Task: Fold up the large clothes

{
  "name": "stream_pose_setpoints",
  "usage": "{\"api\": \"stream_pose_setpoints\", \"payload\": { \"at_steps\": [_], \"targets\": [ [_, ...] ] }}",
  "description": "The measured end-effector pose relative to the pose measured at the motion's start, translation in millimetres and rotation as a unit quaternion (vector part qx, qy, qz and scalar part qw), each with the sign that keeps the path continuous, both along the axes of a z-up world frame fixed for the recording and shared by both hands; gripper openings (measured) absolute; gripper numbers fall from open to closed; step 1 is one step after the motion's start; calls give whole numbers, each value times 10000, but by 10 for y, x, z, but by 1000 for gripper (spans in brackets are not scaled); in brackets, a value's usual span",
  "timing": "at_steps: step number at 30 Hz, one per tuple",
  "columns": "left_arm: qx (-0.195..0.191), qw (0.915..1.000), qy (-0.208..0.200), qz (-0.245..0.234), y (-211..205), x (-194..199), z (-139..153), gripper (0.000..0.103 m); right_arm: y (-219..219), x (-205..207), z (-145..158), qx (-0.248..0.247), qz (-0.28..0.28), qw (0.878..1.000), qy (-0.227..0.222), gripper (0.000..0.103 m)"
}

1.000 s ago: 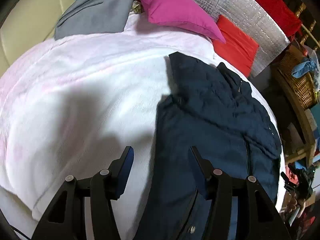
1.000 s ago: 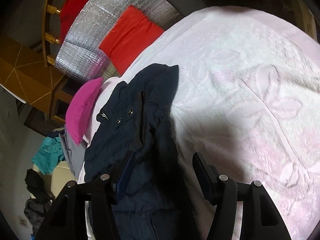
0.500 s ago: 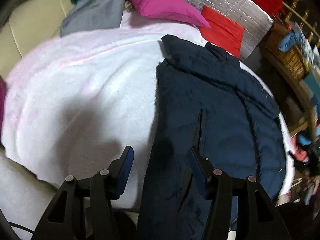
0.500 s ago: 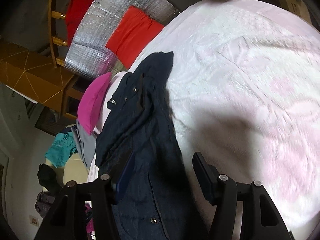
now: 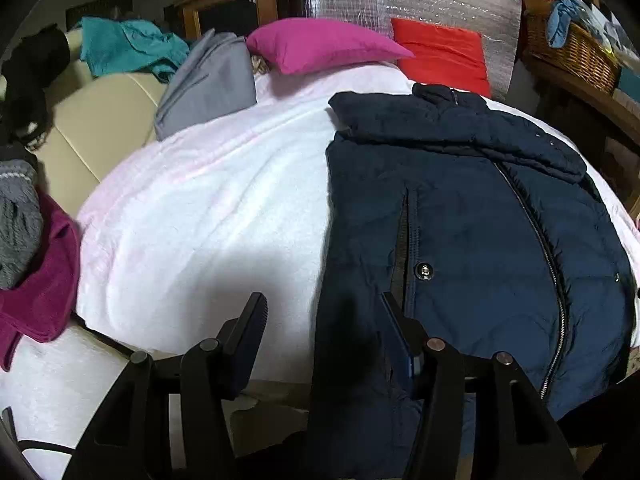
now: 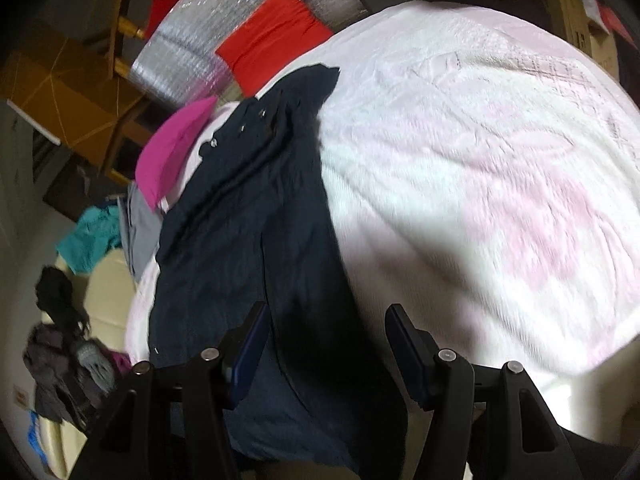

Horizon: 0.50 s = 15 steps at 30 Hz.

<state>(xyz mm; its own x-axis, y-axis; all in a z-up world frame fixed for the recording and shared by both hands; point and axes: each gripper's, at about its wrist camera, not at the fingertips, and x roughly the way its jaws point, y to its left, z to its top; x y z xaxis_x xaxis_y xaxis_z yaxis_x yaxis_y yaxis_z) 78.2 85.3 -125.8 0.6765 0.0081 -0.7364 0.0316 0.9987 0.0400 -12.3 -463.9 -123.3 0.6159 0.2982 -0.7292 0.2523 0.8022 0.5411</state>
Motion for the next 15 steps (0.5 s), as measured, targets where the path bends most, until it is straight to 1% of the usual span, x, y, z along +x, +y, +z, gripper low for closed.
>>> {"api": "stream_pose_setpoints", "payload": {
  "at_steps": [5, 7, 15],
  "targets": [
    [271, 9995, -144, -11, -45, -70, 24, 58, 164, -155, -34, -371, 310, 9988, 95, 64],
    [283, 9994, -178, -3, -42, -80, 34, 58, 214, -207, -44, -482, 395, 9980, 96, 64],
    [368, 9990, -253, 22, -38, -97, 44, 58, 251, -220, -76, -615, 453, 9970, 139, 64]
  ]
}}
